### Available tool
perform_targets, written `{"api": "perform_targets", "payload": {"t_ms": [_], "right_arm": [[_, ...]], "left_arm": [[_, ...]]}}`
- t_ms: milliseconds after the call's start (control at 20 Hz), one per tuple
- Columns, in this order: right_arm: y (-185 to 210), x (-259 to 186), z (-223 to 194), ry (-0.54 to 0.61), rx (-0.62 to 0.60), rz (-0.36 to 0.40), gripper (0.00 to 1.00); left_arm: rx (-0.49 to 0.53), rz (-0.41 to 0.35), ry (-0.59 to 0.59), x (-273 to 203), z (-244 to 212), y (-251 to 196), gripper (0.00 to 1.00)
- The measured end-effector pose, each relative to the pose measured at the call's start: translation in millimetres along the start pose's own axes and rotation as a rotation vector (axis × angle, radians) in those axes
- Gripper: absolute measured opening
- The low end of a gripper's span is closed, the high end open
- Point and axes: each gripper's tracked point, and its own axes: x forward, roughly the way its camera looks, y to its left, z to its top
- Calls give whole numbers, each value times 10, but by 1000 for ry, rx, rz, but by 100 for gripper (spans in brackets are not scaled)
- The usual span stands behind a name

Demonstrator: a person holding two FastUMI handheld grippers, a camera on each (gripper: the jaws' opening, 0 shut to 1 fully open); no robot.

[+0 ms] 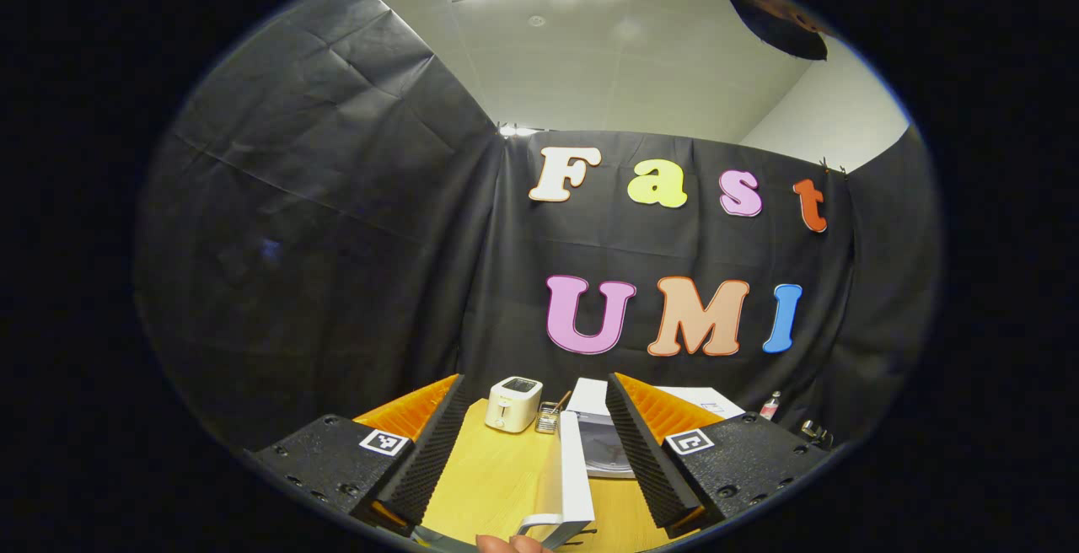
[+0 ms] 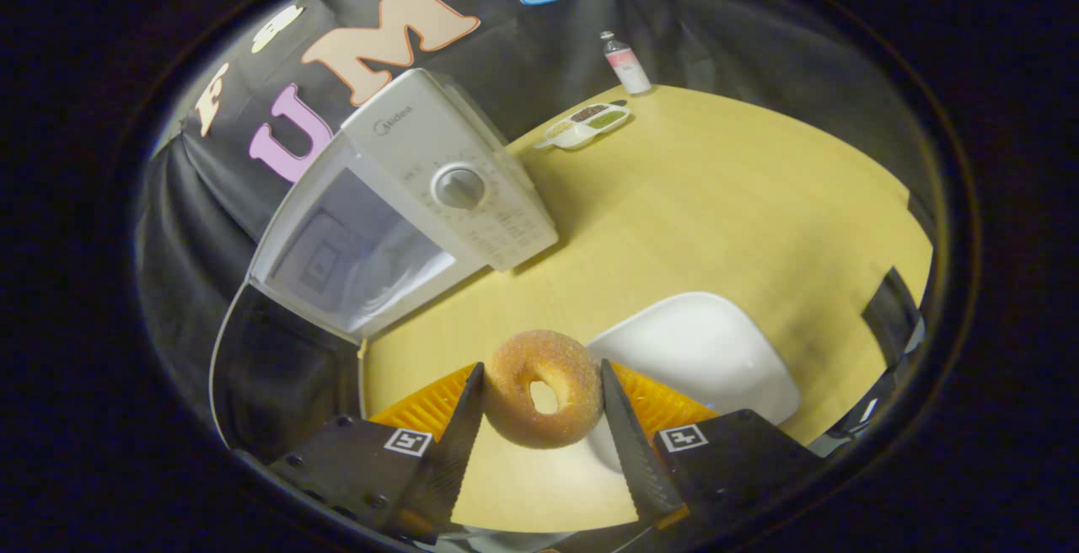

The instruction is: Open the microwave oven with the left hand, put the food in, and close the microwave oven.

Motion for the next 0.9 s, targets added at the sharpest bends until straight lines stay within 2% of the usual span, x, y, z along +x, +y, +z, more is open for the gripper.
{"api": "perform_targets", "payload": {"t_ms": [100,300,350,400,650,850,900], "right_arm": [[373,88,2,-4,39,59,77],[1101,359,-13,-18,131,159,77],[1242,434,-48,-15,172,173,82],[1366,515,-51,-16,215,181,77],[1822,929,-66,-51,323,186,76],[1972,1202,71,-130,379,162,75],[2009,1262,113,-147,393,162,82]], "left_arm": [[13,12,4,-11,23,36,95],[64,30,16,-68,39,110,92],[67,34,24,-79,28,128,92],[68,37,33,-90,17,138,95],[105,64,94,-153,-82,280,92],[143,90,127,-214,-87,394,95],[152,99,133,-223,-89,425,95]]}}
